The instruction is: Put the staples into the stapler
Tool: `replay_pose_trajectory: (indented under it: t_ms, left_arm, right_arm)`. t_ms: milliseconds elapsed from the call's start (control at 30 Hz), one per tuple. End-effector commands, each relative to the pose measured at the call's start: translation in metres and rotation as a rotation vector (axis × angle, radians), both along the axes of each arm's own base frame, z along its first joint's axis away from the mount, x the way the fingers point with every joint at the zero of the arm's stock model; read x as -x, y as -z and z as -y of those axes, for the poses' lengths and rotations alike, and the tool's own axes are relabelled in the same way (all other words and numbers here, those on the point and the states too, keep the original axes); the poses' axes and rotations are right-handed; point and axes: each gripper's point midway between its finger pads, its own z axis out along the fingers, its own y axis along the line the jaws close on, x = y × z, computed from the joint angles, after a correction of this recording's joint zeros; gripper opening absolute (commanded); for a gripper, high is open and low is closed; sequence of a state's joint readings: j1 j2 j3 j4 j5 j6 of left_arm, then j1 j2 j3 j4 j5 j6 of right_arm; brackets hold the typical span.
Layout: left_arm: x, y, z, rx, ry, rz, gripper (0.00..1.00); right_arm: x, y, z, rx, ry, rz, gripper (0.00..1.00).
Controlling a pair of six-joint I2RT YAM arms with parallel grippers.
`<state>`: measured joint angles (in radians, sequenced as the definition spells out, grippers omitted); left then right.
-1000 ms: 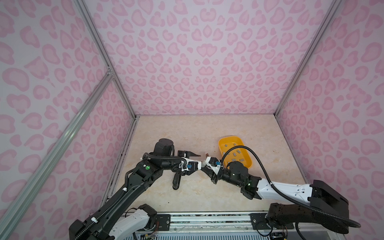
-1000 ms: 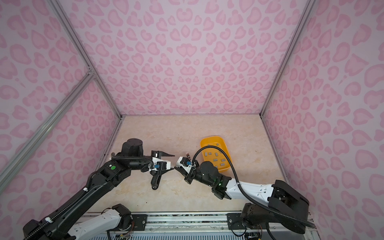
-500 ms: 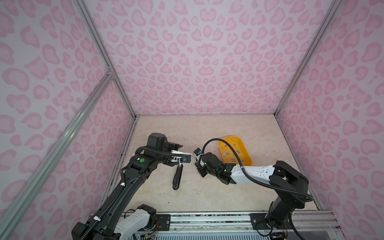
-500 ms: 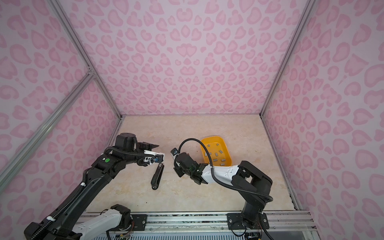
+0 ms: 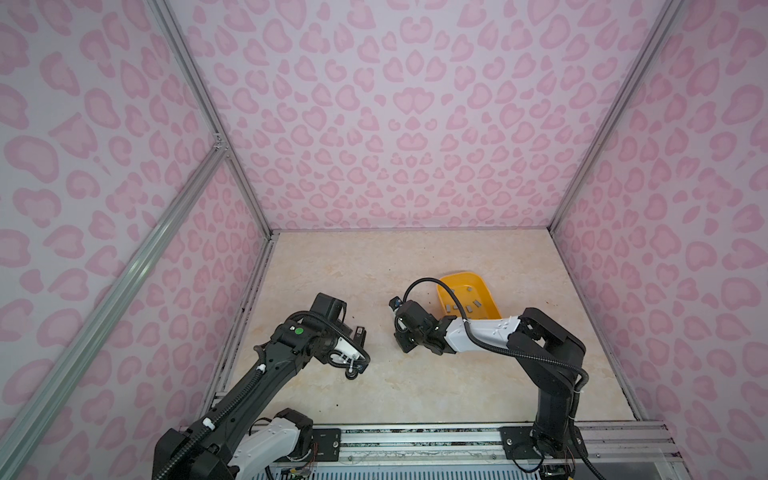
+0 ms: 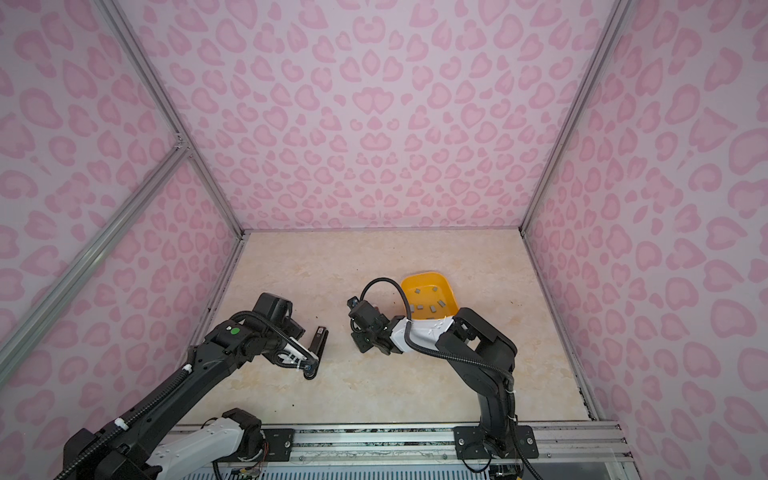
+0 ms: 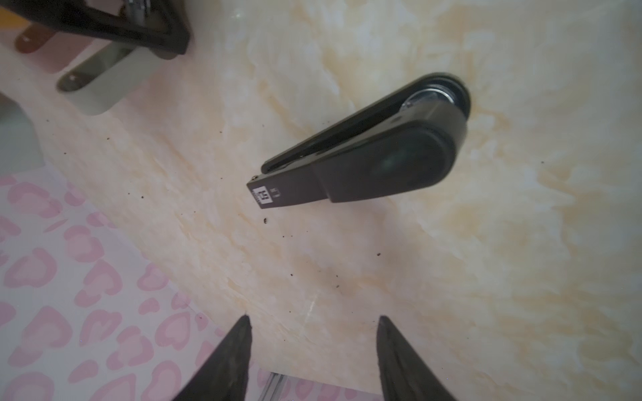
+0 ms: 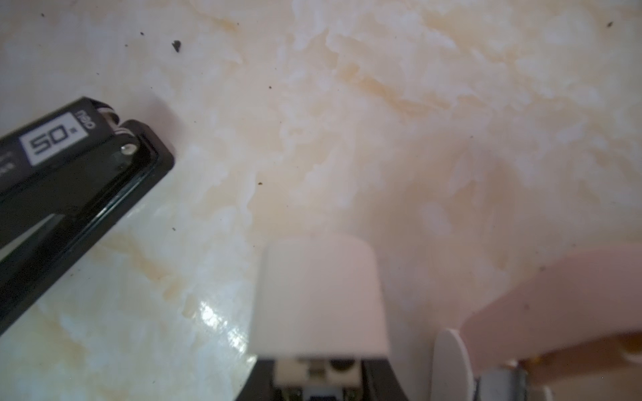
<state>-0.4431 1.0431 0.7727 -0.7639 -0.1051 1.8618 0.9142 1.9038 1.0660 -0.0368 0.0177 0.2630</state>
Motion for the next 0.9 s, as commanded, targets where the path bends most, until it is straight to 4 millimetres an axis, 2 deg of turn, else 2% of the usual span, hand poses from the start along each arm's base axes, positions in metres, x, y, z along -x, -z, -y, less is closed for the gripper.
replay_pose_trajectory:
  t_ms: [0,100,233,367,633,867]
  left_arm:
    - [0.003,0.005,0.0,-0.07,0.085,0.014,0.59]
    - [0.008,0.008,0.008,-0.087,0.13,0.008,0.59]
    - [0.013,0.014,0.018,-0.109,0.183,-0.006,0.59]
    - [0.016,0.024,0.02,-0.155,0.226,-0.015,0.58]
    - [0.023,0.036,0.029,-0.176,0.293,-0.034,0.58]
    - [0.032,0.05,0.033,-0.207,0.336,-0.07,0.57]
  right_arm:
    - [0.003,0.007,0.003,0.02,0.003,-0.027,0.19]
    - [0.003,0.006,0.003,0.023,0.002,-0.025,0.28]
    - [0.003,-0.006,0.003,0.004,-0.015,0.004,0.4]
    - [0.004,-0.017,0.003,-0.005,-0.024,0.037,0.47]
    - [0.005,-0.042,0.007,-0.031,-0.032,0.114,0.5]
    - [0.005,-0.05,0.01,-0.043,-0.027,0.137,0.5]
